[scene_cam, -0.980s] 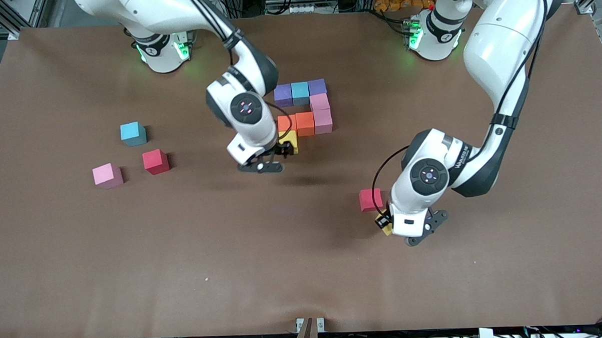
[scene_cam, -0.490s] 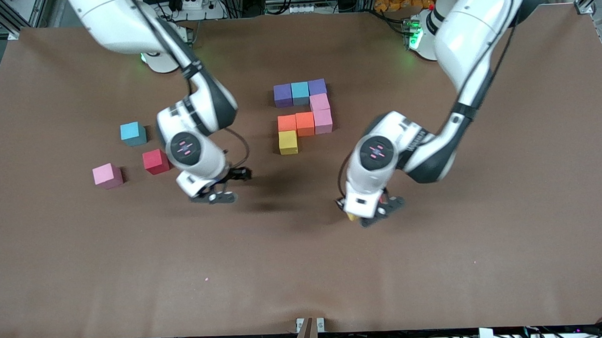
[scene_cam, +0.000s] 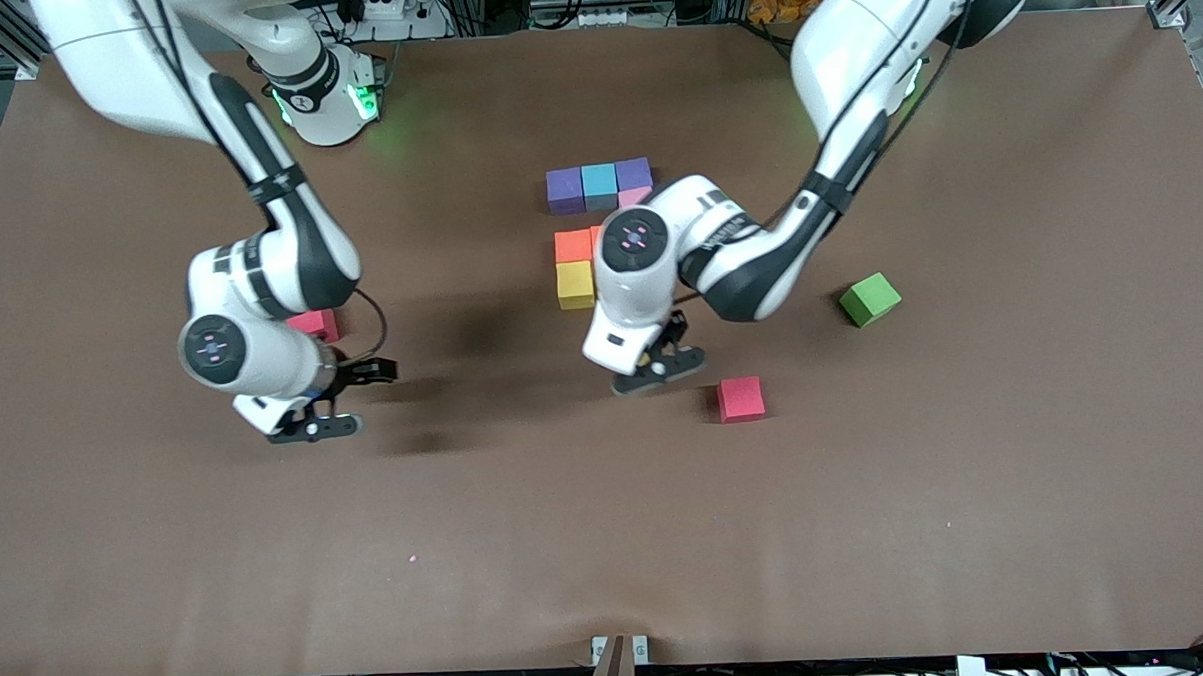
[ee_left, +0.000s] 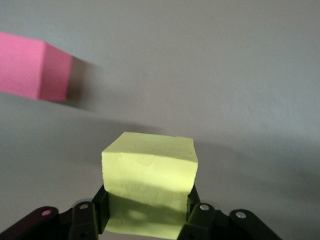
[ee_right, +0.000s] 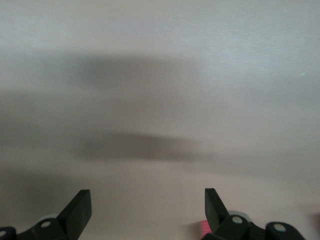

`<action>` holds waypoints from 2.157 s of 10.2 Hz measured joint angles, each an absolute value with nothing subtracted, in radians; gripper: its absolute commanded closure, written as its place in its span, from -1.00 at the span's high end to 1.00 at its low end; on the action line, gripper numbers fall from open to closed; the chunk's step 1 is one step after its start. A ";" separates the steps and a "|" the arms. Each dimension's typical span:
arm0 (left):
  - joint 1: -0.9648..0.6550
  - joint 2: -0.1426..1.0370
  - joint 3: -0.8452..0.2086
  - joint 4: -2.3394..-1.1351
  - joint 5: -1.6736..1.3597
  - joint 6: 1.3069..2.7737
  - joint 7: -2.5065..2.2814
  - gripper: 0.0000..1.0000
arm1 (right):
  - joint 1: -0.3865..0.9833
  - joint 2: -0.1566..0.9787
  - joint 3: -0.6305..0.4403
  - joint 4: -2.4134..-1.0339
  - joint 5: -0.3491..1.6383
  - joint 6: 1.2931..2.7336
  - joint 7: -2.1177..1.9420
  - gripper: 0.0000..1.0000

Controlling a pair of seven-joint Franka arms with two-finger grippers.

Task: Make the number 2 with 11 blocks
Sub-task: 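Carry the yellow block with the left gripper while the right gripper reaches pink, then place the yellow block with the left gripper while the right gripper grasps pink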

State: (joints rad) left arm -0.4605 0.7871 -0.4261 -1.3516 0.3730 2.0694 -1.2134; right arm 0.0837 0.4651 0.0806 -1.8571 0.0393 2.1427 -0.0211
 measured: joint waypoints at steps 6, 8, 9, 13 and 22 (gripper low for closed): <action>-0.524 0.842 -0.423 -1.344 0.373 2.106 -1.200 0.15 | 0.060 0.335 0.097 -2.105 -0.083 2.229 -0.152 1.00; -0.544 0.858 -0.423 -1.342 0.373 2.121 -1.200 0.15 | 0.039 0.269 0.094 -2.201 -0.109 2.273 -0.184 1.00; -0.554 0.862 -0.424 -1.342 0.373 2.122 -1.200 0.15 | 0.013 0.257 0.092 -2.235 -0.111 2.299 -0.210 1.00; -0.578 0.870 -0.423 -1.341 0.373 2.122 -1.203 0.15 | -0.034 0.238 0.090 -2.329 -0.117 2.373 -0.241 1.00; -0.601 0.897 -0.423 -1.341 0.373 2.122 -1.216 0.18 | -0.062 0.239 0.095 -2.348 -0.088 2.381 -0.266 1.00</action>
